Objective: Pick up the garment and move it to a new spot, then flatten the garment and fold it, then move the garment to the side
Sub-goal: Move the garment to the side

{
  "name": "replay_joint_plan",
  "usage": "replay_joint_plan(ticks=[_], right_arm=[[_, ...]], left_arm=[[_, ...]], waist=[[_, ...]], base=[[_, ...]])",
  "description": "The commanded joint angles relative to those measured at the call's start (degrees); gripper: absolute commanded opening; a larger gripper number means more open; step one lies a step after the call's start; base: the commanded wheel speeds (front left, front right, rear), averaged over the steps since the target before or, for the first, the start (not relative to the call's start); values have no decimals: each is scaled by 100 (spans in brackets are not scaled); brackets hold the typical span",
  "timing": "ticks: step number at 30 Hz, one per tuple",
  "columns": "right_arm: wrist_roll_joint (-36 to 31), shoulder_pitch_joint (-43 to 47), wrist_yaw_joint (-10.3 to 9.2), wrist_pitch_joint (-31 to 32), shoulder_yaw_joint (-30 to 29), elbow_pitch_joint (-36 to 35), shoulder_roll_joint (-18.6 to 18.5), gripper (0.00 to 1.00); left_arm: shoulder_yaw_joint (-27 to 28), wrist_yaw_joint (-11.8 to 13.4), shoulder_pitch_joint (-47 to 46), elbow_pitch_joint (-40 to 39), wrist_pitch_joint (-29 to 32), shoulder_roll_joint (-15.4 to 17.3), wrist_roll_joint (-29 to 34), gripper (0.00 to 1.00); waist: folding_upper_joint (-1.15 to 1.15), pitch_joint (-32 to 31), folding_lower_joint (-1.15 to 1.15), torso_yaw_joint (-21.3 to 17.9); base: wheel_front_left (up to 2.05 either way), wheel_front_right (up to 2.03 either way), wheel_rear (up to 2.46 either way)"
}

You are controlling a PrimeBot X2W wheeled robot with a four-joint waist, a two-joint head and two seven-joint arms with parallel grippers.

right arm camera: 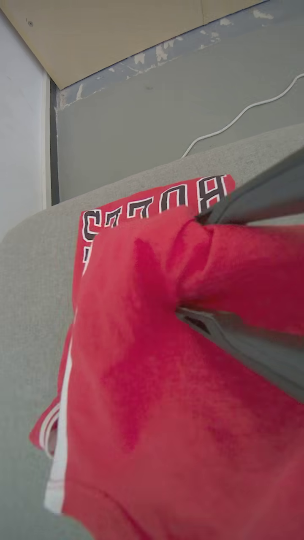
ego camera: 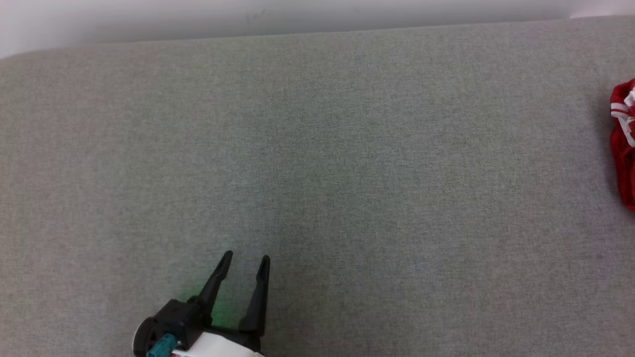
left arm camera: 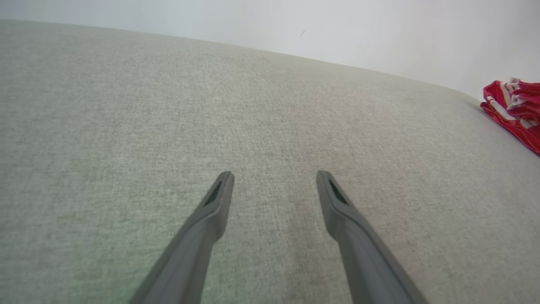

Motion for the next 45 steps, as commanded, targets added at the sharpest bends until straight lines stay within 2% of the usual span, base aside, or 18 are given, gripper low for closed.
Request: replay_joint_plan(ticks=[1, 9, 13, 18, 25, 30, 36, 40, 45], right_arm=[[-54, -28, 0, 15, -2, 44, 6, 100], [-758, 334, 0, -99, -219, 392, 235, 100], [-1146, 519, 0, -489, -407, 273, 199, 100], [-1411, 832, 0, -1136, -748, -167, 354, 100], [-1814, 1624, -1, -2017, -1140, -1269, 742, 100], [-2212, 2487, -2, -2623, -1413, -2014, 1265, 100], [-2766, 3440, -2, -3387, -1646, -2613, 2126, 100], [-2928, 3945, -3, -3904, -1780, -2703, 2782, 100], [-3101, 4405, -3, -4319, -1675, -2569, 3288, 100]], left_arm=[[23, -3, -43, 10, 0, 22, 63, 100], [157, 24, 61, 63, 0, 22, 75, 100], [172, 36, 89, 62, 0, 22, 6, 100], [163, 91, 207, 17, 0, 22, -79, 100], [274, 257, 494, -87, 0, 22, -170, 100], [346, 358, 774, -80, 0, 21, -134, 100], [458, 485, 1026, -175, 0, 21, 15, 100], [517, 571, 1145, -165, 0, 23, 38, 100], [539, 596, 1217, -125, 0, 22, 11, 100]], waist=[[0, 0, -1, 6], [0, -246, -1, -108], [0, -420, -1, -153], [0, -713, -1, -160], [0, -1280, -1, -83], [0, -1723, -1, 20], [0, -2002, -1, 87], [0, -2079, -1, 142], [0, -2128, -1, 248]], base=[[0, 0, 0], [0, 0, 0], [0, 0, 0], [0, 0, 0], [0, 0, 0], [0, 0, 0], [0, 0, 0], [0, 0, 0], [0, 0, 0]])
